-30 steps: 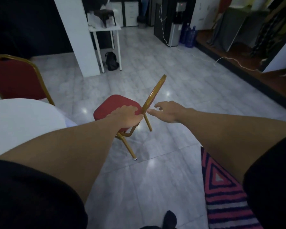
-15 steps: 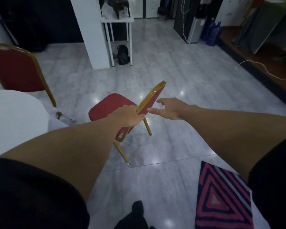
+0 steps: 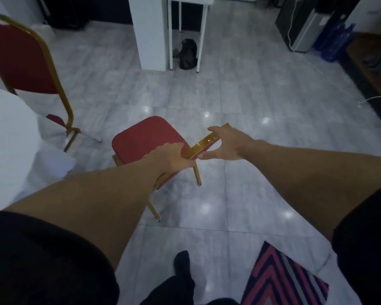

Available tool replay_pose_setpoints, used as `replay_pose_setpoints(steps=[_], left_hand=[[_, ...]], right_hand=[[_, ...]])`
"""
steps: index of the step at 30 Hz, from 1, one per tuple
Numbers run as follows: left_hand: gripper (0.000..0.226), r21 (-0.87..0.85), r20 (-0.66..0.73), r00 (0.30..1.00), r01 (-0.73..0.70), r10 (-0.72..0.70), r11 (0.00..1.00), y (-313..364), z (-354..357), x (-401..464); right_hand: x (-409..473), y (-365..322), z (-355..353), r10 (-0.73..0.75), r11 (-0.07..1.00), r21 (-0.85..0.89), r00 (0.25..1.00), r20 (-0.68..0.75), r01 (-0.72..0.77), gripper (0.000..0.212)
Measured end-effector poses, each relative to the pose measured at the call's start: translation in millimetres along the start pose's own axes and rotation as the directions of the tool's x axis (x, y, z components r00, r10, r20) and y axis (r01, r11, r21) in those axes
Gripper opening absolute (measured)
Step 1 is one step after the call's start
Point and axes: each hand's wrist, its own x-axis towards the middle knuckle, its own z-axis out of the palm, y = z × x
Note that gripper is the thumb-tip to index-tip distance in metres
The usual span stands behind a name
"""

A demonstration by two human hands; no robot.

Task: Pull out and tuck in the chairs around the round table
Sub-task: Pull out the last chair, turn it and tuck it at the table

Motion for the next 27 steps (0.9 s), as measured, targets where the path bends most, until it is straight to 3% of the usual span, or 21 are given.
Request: replay_pose_setpoints(steps=[4, 8, 12, 15, 18, 21, 27], left_hand=[[0.059, -0.056, 0.025, 0.997, 0.075, -0.074, 0.996, 0.7, 10.9, 23.0], [0.088, -0.117, 0.01, 0.984, 0.177, -0.177, 0.977, 12.1, 12.5, 40.4], [0.07, -0.152, 0.056, 0.97, 0.243, -0.237, 0.958, 24.2, 15.2, 54.8], [0.05, -0.178, 0.079, 0.951, 0.308, -0.299, 0.934, 29.3, 28.8, 62.8], [0.057, -0.22, 0.045, 0.942, 0.334, -0.332, 0.916, 36.4, 34.0, 65.0], [0.066, -0.186, 0.035, 0.93, 0.367, -0.367, 0.912, 40.5, 35.5, 63.6], [0.067, -0.175, -0.005, 0.913, 0.4, -0.407, 0.9, 44.0, 37.3, 65.1]], right_hand=[[40.5, 19.3, -2.5, -0.075, 0.988, -0.127, 0.995, 0.067, 0.084, 0.122], [74.2, 29.2, -4.8, -0.186, 0.939, -0.265, 0.972, 0.144, 0.219, 0.11], [116.0, 46.7, 1.4, -0.265, 0.888, -0.323, 0.939, 0.221, 0.327, 0.099], [136.5, 54.8, 1.9, -0.387, 0.833, -0.293, 0.872, 0.3, 0.47, 0.063], [151.2, 57.3, 1.6, -0.456, 0.78, -0.3, 0.827, 0.328, 0.549, 0.027], [162.1, 60.7, 9.6, -0.469, 0.745, -0.345, 0.816, 0.337, 0.57, 0.038], [174.4, 60.0, 5.1, -0.525, 0.691, -0.327, 0.758, 0.386, 0.645, 0.034]])
